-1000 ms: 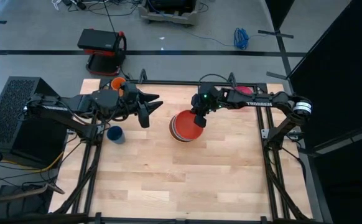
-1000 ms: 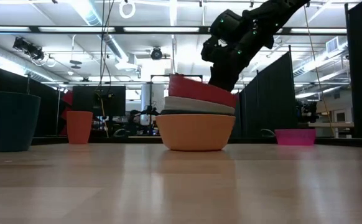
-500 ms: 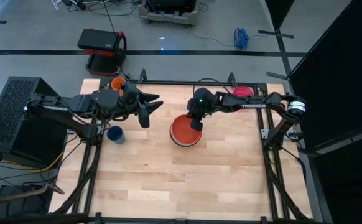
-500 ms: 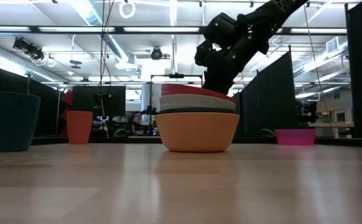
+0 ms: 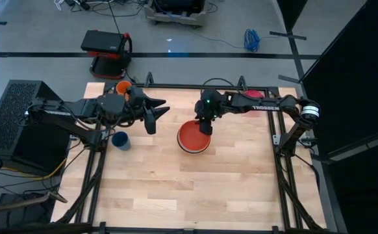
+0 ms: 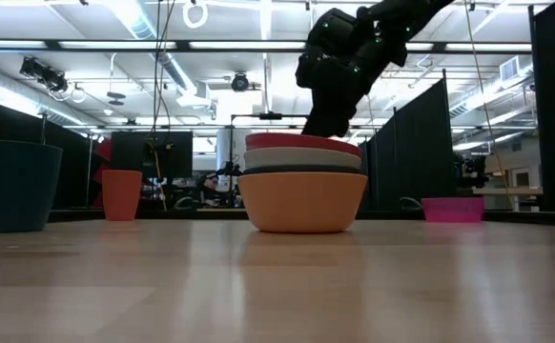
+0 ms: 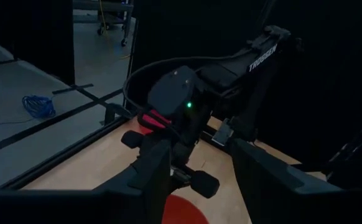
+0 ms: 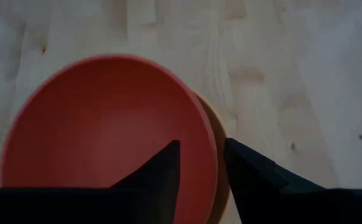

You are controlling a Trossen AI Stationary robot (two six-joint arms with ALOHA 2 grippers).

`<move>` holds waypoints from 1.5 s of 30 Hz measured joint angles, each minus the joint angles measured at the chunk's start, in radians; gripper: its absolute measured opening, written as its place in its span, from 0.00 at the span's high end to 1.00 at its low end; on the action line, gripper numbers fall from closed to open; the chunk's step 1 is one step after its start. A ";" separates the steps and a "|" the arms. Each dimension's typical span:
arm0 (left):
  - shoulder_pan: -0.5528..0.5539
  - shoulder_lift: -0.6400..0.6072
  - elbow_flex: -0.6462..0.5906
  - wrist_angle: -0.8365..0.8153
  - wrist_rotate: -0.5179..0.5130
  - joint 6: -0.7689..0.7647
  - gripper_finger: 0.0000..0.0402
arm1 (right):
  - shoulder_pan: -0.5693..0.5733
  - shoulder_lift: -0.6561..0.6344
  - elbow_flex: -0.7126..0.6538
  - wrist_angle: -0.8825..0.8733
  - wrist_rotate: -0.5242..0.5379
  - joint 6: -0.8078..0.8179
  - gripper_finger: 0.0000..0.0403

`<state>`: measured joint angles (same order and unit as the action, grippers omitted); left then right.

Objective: Nest bowls inside each other
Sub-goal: Stack the orange bowl into the white bowl, then stack the pink bowl into the orange bowl

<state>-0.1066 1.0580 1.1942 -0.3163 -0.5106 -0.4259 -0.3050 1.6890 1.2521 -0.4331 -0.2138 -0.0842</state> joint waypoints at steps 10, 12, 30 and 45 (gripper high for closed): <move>0.000 0.000 0.000 -0.019 0.000 0.012 0.61 | -0.041 -0.127 0.088 -0.102 -0.013 0.045 0.72; 0.000 0.000 0.000 -0.024 0.000 0.015 0.61 | -0.051 -0.163 0.100 -0.119 -0.017 0.058 0.73; 0.004 0.000 0.000 -0.041 -0.001 0.056 0.61 | -0.103 -0.634 0.151 -0.173 0.176 0.210 0.83; 0.007 0.000 0.000 -0.010 -0.001 0.055 0.61 | -0.102 -0.964 -0.223 -0.052 0.338 0.357 0.87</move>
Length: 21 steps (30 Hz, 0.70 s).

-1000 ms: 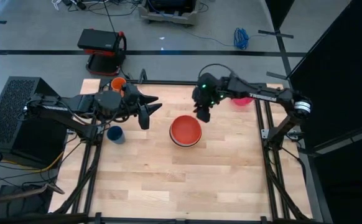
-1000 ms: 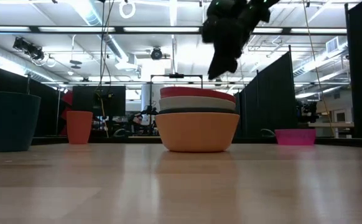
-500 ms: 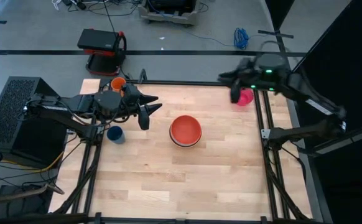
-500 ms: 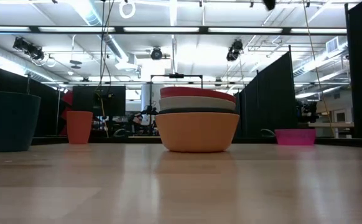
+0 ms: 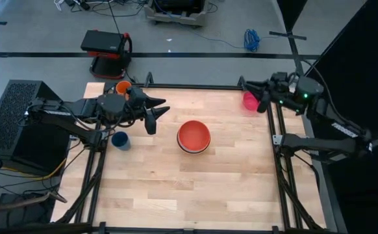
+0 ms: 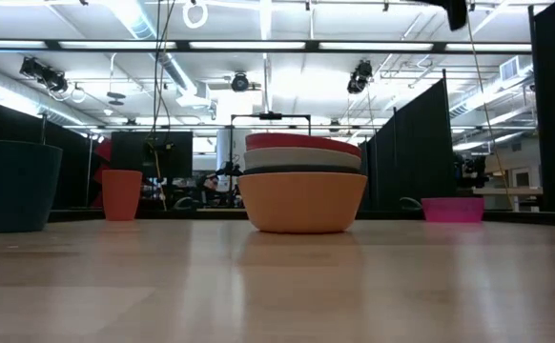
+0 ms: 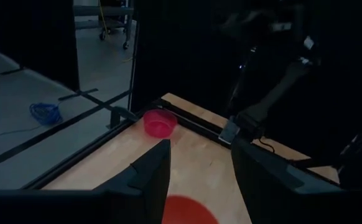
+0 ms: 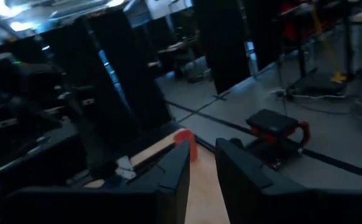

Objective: Nest bowls inside each other
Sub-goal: Stack the pink bowl into the orange bowl

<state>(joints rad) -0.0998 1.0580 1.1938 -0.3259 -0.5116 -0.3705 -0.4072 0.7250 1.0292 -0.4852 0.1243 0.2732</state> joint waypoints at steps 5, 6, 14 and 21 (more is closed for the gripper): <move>0.000 0.000 0.000 0.012 0.000 0.000 0.61 | 0.000 -0.108 -0.140 0.048 0.056 0.047 0.89; 0.000 0.000 0.000 0.014 0.000 0.000 0.61 | 0.000 -0.125 -0.160 0.045 0.068 0.052 0.89; 0.002 0.000 0.000 -0.075 -0.105 0.000 0.61 | 0.000 -0.136 -0.162 -0.171 0.199 0.009 0.88; 0.002 0.000 0.000 -0.178 -0.276 -0.036 0.61 | 0.000 -0.175 -0.211 -0.221 0.286 0.035 0.85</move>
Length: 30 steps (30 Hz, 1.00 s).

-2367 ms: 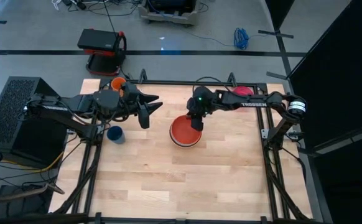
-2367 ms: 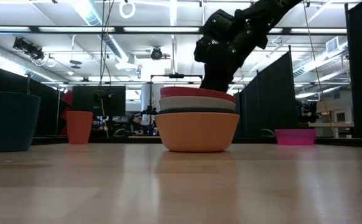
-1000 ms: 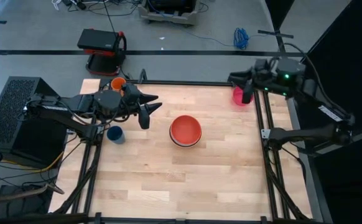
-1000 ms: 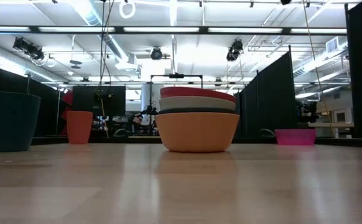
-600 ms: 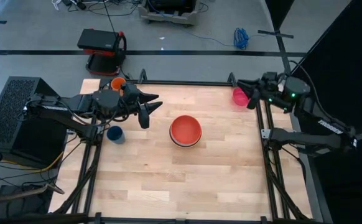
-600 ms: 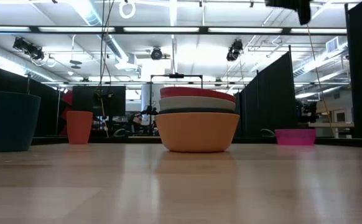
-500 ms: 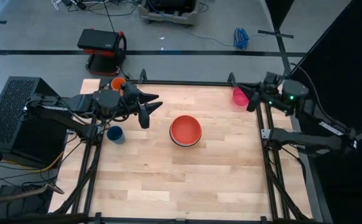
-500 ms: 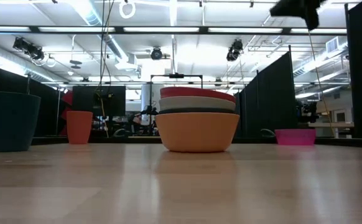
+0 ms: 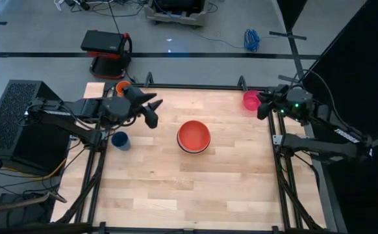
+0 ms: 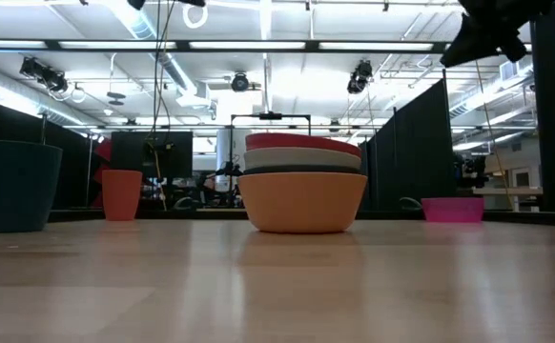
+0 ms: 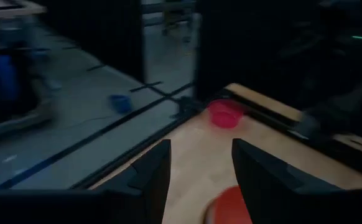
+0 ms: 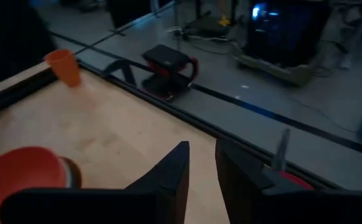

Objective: Nest bowls inside each other
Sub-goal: Stack the pink bowl into the orange bowl

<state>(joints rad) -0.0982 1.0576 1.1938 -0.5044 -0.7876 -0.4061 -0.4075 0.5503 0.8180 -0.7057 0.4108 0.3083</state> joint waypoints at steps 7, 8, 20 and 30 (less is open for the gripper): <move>0.000 0.000 0.000 -0.086 -0.131 -0.069 0.61 | -0.002 -0.078 -0.110 0.000 0.052 0.059 0.87; 0.000 0.000 0.000 -0.098 -0.149 -0.079 0.61 | -0.002 -0.089 -0.125 -0.001 0.059 0.067 0.87; 0.000 0.000 0.000 -0.196 -0.275 -0.152 0.61 | -0.033 -0.105 -0.275 0.001 0.113 0.079 0.92; 0.000 0.000 0.000 -0.197 -0.241 -0.153 0.61 | -0.123 0.009 -0.291 0.040 0.078 0.074 0.73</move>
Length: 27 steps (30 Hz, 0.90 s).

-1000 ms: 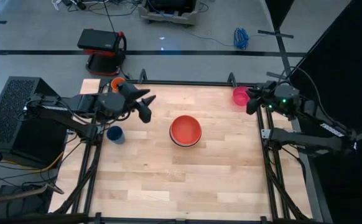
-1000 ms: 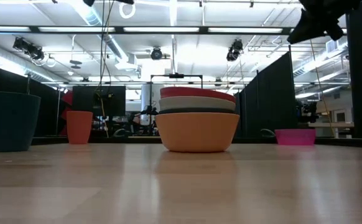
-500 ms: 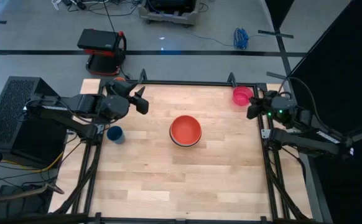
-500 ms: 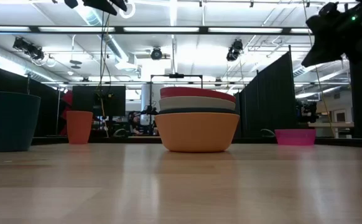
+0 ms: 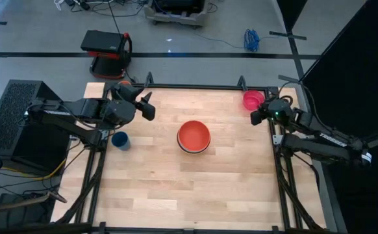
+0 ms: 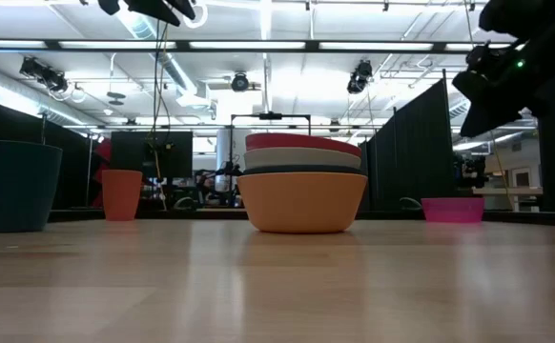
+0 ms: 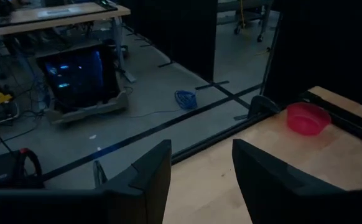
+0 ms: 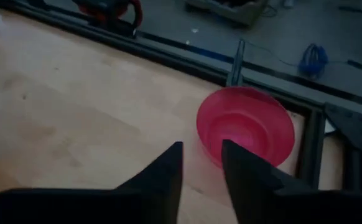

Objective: Nest bowls inside each other
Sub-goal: Stack the pink bowl into the orange bowl

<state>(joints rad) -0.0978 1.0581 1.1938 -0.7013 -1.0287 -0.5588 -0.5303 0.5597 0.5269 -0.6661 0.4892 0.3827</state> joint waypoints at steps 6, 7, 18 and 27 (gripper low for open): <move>0.000 0.000 0.000 -0.001 0.031 0.001 0.61 | -0.073 0.062 0.000 0.042 -0.042 -0.008 0.56; 0.000 0.000 0.000 -0.001 0.036 0.001 0.61 | -0.085 0.073 0.000 0.049 -0.049 -0.009 0.53; 0.000 0.000 0.000 -0.002 0.086 0.002 0.61 | -0.212 0.220 0.000 0.104 -0.133 -0.055 0.31; 0.000 0.000 0.000 -0.006 0.095 0.004 0.61 | -0.245 0.374 0.000 0.191 -0.184 -0.132 0.31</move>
<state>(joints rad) -0.0978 1.0583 1.1938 -0.7071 -0.9333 -0.5549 -0.7754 0.9334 0.5266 -0.4753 0.3048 0.2507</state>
